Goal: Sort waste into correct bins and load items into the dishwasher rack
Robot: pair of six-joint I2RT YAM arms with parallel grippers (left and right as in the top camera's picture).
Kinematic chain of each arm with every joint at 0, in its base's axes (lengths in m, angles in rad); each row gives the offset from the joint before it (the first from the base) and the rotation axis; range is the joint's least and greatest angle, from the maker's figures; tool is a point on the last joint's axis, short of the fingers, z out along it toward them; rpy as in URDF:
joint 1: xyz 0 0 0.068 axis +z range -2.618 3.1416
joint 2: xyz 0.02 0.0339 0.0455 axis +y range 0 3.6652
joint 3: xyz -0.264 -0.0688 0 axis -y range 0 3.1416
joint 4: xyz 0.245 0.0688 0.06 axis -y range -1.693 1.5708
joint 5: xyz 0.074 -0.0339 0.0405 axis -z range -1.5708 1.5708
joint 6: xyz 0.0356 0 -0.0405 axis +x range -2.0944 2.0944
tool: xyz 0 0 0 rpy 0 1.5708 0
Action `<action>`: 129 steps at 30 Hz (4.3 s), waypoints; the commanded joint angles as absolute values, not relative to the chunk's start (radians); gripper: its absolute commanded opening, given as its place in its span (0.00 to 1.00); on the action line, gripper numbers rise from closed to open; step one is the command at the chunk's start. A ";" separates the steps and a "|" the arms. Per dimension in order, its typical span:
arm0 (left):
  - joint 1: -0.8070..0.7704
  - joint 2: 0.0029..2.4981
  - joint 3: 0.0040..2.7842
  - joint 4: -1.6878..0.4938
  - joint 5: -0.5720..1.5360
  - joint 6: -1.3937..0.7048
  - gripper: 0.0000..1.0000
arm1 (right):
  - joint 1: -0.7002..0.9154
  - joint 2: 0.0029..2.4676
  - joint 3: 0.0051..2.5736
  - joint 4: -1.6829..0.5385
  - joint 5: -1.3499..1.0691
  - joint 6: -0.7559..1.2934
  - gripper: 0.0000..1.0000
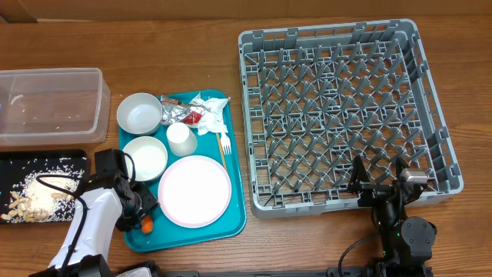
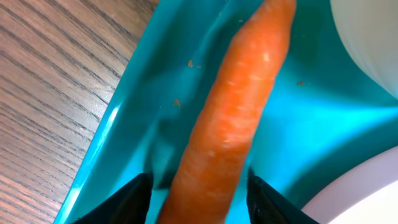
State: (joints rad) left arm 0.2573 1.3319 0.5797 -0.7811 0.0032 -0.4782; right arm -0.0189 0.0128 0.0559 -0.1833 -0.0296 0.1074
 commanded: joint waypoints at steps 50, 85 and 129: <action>0.598 1.340 0.985 -0.912 -0.111 -0.460 0.09 | -0.023 0.003 0.051 -0.180 -0.030 0.104 1.00; 0.851 1.515 0.984 -0.454 -0.044 -0.585 0.45 | -0.023 0.003 0.051 -0.180 -0.030 0.104 1.00; 0.200 1.084 1.009 -0.726 0.271 -0.249 1.00 | -0.023 0.003 0.051 -0.180 -0.030 0.104 1.00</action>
State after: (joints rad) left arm 0.2863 1.1034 0.9901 -0.6788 0.4175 -0.3977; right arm -0.0193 0.0128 0.0559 -0.1841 -0.0288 0.1074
